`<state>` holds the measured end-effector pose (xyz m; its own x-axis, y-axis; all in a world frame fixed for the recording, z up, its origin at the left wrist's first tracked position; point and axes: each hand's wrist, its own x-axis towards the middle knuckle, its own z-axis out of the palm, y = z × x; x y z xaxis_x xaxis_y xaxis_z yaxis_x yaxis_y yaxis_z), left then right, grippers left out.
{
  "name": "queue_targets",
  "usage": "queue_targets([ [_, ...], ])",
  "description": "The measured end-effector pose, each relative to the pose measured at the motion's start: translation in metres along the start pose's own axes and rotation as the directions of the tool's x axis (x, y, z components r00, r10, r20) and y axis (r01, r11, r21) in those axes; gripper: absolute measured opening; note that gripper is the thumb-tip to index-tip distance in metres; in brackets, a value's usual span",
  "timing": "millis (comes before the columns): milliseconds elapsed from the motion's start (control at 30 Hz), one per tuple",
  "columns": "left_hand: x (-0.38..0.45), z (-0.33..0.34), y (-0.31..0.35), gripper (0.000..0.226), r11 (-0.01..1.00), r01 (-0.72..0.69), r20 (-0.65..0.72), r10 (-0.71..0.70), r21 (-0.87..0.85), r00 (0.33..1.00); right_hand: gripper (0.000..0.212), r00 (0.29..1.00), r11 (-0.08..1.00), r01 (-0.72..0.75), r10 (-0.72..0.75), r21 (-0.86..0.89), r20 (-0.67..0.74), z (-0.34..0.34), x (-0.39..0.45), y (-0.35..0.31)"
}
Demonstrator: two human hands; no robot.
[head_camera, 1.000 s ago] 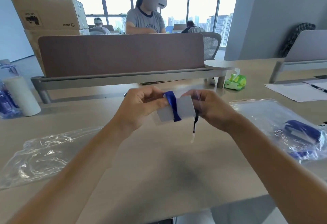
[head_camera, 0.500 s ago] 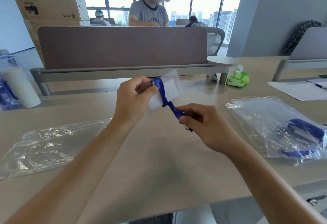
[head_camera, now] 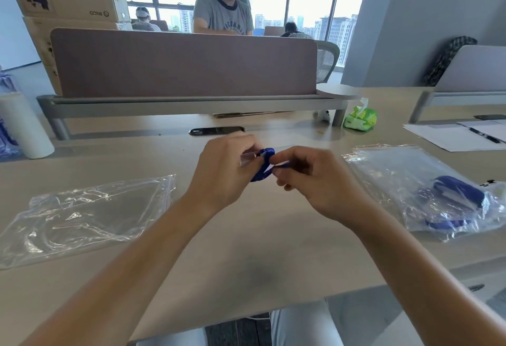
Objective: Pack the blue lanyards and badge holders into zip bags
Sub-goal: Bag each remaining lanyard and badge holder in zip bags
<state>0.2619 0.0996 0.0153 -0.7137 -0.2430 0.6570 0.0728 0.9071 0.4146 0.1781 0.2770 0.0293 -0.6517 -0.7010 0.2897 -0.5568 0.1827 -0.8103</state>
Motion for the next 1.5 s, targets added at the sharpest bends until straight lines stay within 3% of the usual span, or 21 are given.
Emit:
queue_targets([
  [133,-0.006,-0.002,-0.004,0.01,0.999,-0.043,0.023,0.042,0.01,0.999,0.012,0.989,0.942,0.081,-0.116,-0.327,-0.089,0.007,0.001,0.001],
  [233,-0.01,-0.003,-0.004,0.006,1.0,-0.029,0.057,0.029,-0.005,0.998,0.006,0.979,0.901,0.142,-0.189,-0.411,-0.076,0.008,0.005,0.0],
  [367,-0.012,-0.006,-0.007,0.008,1.0,0.001,0.125,-0.002,0.014,0.992,0.018,0.94,0.79,0.256,-0.339,-0.557,-0.048,0.008,0.017,0.0],
  [667,-0.014,-0.011,-0.018,0.008,0.992,-0.025,0.205,-0.001,0.123,0.979,0.008,0.972,0.904,0.18,-0.223,-0.388,-0.068,0.019,0.036,-0.003],
  [800,-0.015,-0.011,-0.029,0.008,0.995,-0.022,0.191,0.004,0.094,0.982,0.006,0.987,0.947,0.109,-0.14,-0.302,-0.081,0.028,0.041,0.0],
  [967,-0.024,-0.009,-0.044,0.016,0.989,0.125,0.121,-0.115,-0.075,0.986,0.034,0.984,0.996,0.068,-0.078,-0.065,-0.161,0.043,0.051,0.007],
  [1233,-0.03,-0.017,-0.053,0.005,0.978,0.177,0.12,-0.163,-0.114,0.979,0.005,0.982,0.973,0.171,-0.181,-0.153,-0.053,0.058,0.057,0.016],
  [1500,-0.037,-0.037,-0.06,0.011,0.95,0.275,0.052,-0.27,-0.15,0.961,0.019,0.953,0.935,0.29,-0.264,-0.205,0.146,0.069,0.056,0.013],
])
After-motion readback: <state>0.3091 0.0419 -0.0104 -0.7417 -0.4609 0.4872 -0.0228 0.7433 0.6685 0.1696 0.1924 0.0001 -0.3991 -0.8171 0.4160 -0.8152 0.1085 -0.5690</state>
